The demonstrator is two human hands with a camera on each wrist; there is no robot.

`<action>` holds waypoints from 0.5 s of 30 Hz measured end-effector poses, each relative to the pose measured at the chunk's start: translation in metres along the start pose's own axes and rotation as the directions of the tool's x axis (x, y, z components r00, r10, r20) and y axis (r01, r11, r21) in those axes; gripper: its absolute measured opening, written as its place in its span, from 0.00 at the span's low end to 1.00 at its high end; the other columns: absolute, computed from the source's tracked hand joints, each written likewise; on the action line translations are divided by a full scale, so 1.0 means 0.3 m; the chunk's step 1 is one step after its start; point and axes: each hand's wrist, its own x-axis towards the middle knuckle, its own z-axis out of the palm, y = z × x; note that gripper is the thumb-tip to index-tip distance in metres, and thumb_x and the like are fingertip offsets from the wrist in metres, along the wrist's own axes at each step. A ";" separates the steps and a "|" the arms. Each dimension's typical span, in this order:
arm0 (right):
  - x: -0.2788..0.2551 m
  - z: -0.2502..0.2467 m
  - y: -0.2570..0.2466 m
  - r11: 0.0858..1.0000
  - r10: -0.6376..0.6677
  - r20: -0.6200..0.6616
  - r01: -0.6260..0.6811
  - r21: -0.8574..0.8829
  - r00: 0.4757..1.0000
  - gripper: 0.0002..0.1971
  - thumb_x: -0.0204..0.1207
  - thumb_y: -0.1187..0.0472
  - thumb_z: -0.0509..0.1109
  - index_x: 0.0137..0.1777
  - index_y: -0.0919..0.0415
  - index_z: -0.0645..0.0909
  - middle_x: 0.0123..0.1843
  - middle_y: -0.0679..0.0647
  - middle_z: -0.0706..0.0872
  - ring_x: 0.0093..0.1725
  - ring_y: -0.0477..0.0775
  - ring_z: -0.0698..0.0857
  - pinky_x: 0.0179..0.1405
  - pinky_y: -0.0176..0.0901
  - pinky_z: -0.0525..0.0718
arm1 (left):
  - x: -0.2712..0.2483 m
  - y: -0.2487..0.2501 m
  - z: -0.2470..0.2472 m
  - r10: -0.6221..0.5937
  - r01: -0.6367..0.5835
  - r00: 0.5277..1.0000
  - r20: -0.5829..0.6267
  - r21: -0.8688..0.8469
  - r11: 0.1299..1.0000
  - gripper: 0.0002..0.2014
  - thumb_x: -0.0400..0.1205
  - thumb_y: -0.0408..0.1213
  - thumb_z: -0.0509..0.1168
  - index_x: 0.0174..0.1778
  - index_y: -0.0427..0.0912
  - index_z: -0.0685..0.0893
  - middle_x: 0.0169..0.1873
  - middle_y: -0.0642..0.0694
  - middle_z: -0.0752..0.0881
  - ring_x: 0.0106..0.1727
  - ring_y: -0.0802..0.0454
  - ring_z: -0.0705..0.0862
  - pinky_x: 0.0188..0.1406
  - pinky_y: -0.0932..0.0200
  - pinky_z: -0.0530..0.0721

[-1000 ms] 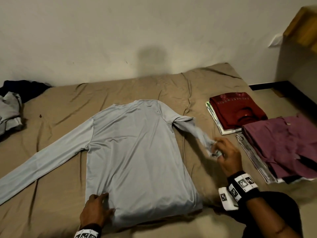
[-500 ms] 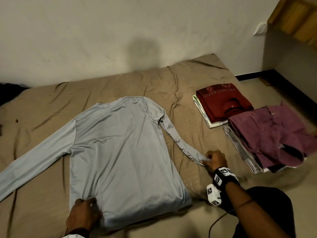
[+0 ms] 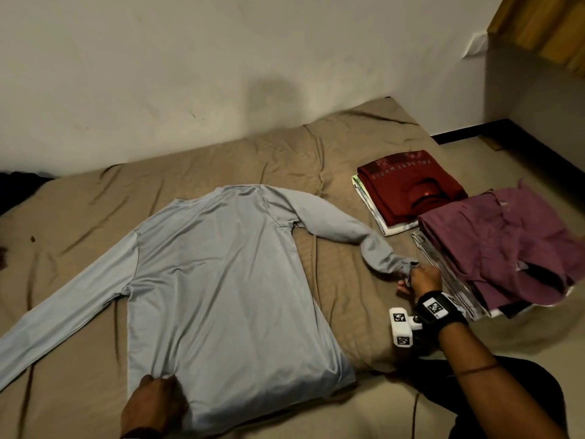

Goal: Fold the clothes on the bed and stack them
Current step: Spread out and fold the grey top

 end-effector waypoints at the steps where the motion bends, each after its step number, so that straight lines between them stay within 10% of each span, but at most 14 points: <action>1: 0.026 0.006 0.020 0.997 0.068 -0.024 -0.068 0.023 0.997 0.07 0.77 0.71 0.69 0.50 0.71 0.87 0.32 0.62 0.86 0.18 0.52 0.80 0.17 0.42 0.83 | -0.007 0.010 -0.010 0.004 -0.004 1.000 -0.004 0.020 1.000 0.20 0.77 0.57 0.67 0.62 0.53 0.85 0.50 0.47 0.81 0.60 0.46 0.84 0.59 0.53 0.83; 6: 0.089 -0.060 0.061 0.909 0.282 -0.017 -0.262 0.325 0.959 0.12 0.88 0.70 0.54 0.59 0.75 0.79 0.32 0.68 0.87 0.26 0.61 0.87 0.15 0.44 0.84 | -0.010 0.026 -0.041 0.029 -0.036 0.998 0.065 0.112 0.993 0.17 0.77 0.58 0.69 0.58 0.56 0.88 0.51 0.47 0.83 0.62 0.47 0.84 0.60 0.53 0.83; 9: 0.057 -0.102 0.080 0.854 0.340 0.025 -0.320 0.409 0.940 0.22 0.91 0.58 0.50 0.76 0.69 0.73 0.48 0.65 0.88 0.36 0.61 0.87 0.37 0.48 0.88 | -0.022 0.052 -0.068 0.049 -0.056 0.996 0.070 0.101 0.993 0.07 0.77 0.57 0.72 0.44 0.62 0.83 0.58 0.44 0.84 0.63 0.47 0.83 0.61 0.54 0.81; 12: 0.068 -0.128 0.092 0.968 0.184 -0.172 -0.209 -0.141 0.968 0.38 0.84 0.35 0.50 0.76 0.68 0.75 0.69 0.69 0.82 0.58 0.69 0.85 0.60 0.56 0.84 | -0.025 0.078 -0.082 0.069 -0.078 0.995 0.078 0.124 0.989 0.07 0.80 0.56 0.72 0.48 0.60 0.85 0.60 0.44 0.85 0.66 0.47 0.82 0.62 0.56 0.80; 15: 0.058 -0.109 0.097 0.653 -0.252 -0.132 0.068 -0.754 0.959 0.44 0.71 0.22 0.57 0.62 0.63 0.83 0.62 0.71 0.84 0.62 0.71 0.82 0.61 0.60 0.81 | -0.033 0.090 -0.083 0.071 -0.078 0.995 0.068 0.108 0.991 0.10 0.82 0.57 0.68 0.55 0.60 0.83 0.64 0.46 0.84 0.69 0.48 0.80 0.64 0.57 0.79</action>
